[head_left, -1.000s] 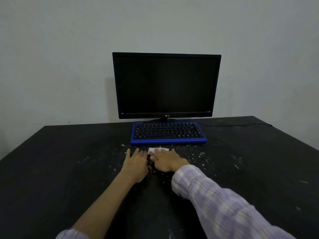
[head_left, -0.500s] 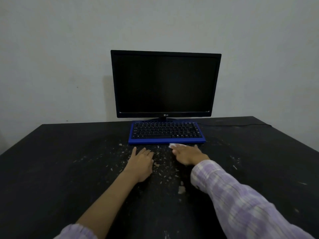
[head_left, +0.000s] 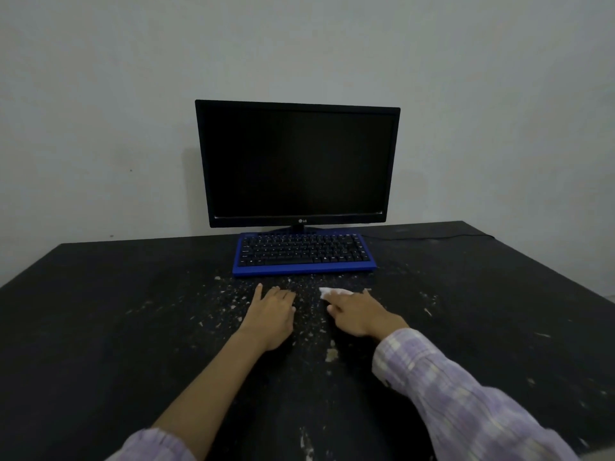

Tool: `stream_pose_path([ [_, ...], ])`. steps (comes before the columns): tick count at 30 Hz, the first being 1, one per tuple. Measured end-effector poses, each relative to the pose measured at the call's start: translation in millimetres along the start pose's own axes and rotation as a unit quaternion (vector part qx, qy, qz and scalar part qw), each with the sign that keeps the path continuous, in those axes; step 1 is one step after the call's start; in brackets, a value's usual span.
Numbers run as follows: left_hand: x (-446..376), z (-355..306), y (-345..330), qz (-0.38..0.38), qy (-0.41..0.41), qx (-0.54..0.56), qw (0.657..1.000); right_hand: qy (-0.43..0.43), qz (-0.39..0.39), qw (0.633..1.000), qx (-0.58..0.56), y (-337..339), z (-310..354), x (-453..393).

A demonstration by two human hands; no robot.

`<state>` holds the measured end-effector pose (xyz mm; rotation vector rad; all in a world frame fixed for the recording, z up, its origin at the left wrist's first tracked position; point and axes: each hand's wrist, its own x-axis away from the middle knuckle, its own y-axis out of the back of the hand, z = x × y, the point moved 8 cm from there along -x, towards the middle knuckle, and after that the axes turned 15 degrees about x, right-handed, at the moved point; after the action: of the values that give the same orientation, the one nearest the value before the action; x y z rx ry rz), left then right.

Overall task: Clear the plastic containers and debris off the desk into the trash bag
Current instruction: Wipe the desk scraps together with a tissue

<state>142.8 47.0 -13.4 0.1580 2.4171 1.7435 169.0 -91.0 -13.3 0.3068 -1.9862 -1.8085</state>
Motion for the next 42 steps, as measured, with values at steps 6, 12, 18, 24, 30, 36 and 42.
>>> stream_pose_path([
  [6, 14.0, 5.4, 14.4, -0.035, -0.005, 0.078, 0.996, 0.084, 0.001, 0.996, 0.015, 6.0, 42.3, 14.5],
  [12, 21.4, 2.0, 26.9, -0.052, -0.031, 0.147, 0.987, 0.112, -0.079, 0.988, -0.073, 29.9, 46.3, 23.9],
  [18, 25.6, -9.3, 34.6, -0.049, -0.065, 0.269, 0.960, 0.104, -0.161, 0.959, -0.210, 48.9, 36.2, 27.2],
  [24, 23.3, -10.8, 41.0, -0.067, -0.049, 0.354, 0.932, 0.053, -0.212, 0.930, -0.295, 55.3, 23.4, 27.8],
  [30, 25.4, -4.8, 42.9, -0.081, -0.007, 0.449, 0.890, -0.008, -0.210, 0.919, -0.335, 49.2, 16.7, 21.0],
  [36, 28.6, -1.1, 44.1, -0.101, 0.002, 0.441, 0.892, -0.035, -0.175, 0.892, -0.415, 43.8, 25.0, 20.5],
  [42, 35.2, 3.8, 52.5, -0.134, -0.006, 0.404, 0.905, -0.041, -0.097, 0.849, -0.517, 38.2, 41.5, 16.5],
])
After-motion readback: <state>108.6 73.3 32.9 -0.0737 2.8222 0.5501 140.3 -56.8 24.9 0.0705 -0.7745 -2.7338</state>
